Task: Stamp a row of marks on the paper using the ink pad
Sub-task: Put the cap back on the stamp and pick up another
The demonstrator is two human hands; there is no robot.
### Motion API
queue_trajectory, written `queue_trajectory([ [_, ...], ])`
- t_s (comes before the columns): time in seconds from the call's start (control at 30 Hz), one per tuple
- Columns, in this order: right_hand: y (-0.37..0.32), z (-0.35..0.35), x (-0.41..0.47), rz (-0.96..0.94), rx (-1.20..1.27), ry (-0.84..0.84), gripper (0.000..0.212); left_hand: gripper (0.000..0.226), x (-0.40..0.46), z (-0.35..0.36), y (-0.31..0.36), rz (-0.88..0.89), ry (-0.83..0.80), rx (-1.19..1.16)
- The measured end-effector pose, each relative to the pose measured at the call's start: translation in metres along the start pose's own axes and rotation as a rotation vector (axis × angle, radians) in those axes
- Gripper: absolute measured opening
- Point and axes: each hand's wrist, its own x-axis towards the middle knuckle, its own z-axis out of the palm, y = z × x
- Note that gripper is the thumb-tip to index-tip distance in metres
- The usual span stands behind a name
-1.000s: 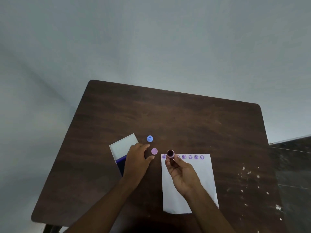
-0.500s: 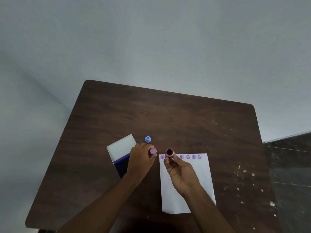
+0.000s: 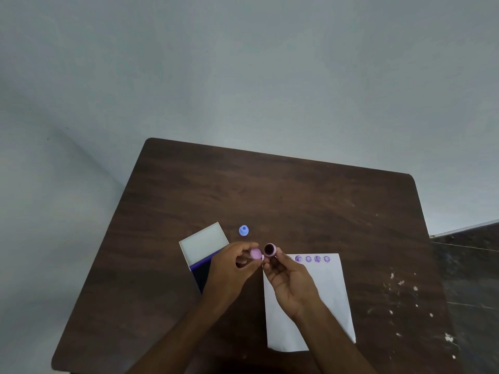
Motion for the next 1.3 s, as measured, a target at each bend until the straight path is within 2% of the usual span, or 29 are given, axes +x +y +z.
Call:
queue_trajectory([
  [0.23,0.003,0.004,-0.005,-0.016,-0.029,-0.067,0.017,0.035,0.001,0.001,0.0,0.032,-0.019,0.058],
  [0.33,0.004,0.006,-0.007,-0.032,-0.07,-0.087,0.024,0.043,0.007,-0.003,0.004,-0.005,-0.216,0.205],
  [0.37,0.004,0.007,-0.007,-0.036,-0.082,-0.089,0.024,0.044,0.007,-0.005,0.005,0.075,-0.244,0.237],
  [0.43,0.005,0.008,-0.007,-0.042,-0.091,-0.09,0.022,0.043,-0.002,-0.012,0.006,0.244,-0.187,0.166],
  [0.47,0.006,0.008,-0.007,-0.05,-0.099,-0.095,0.023,0.045,-0.005,-0.014,0.006,0.253,-0.161,0.136],
  [0.5,0.007,0.008,-0.007,-0.06,-0.112,-0.101,0.025,0.049,-0.005,-0.014,0.005,0.244,-0.144,0.118],
  [0.6,0.008,0.009,-0.008,-0.089,-0.137,-0.12,0.028,0.076,-0.004,-0.013,0.012,0.039,-0.084,0.126],
  [0.67,0.009,0.008,-0.009,-0.105,-0.14,-0.12,0.025,0.069,-0.004,-0.016,0.016,-0.017,-0.09,0.059],
  [0.77,0.009,0.008,-0.007,-0.139,-0.143,-0.117,0.022,0.048,-0.007,-0.022,0.027,-0.103,-0.225,0.117],
  [0.9,0.007,0.009,-0.006,-0.18,-0.187,-0.118,0.023,0.048,-0.007,-0.031,0.041,-0.184,-0.393,0.18],
  [1.03,0.009,0.009,-0.004,-0.187,-0.226,-0.082,0.017,0.037,-0.013,-0.031,0.038,-0.138,-0.251,0.084],
  [1.13,0.012,0.009,-0.004,-0.188,-0.211,-0.091,0.017,0.05,-0.007,-0.03,0.035,-0.295,-0.334,0.164],
  [1.3,0.013,0.009,-0.004,-0.202,-0.222,-0.123,0.026,0.052,-0.006,-0.026,0.022,-0.276,-0.278,0.103],
])
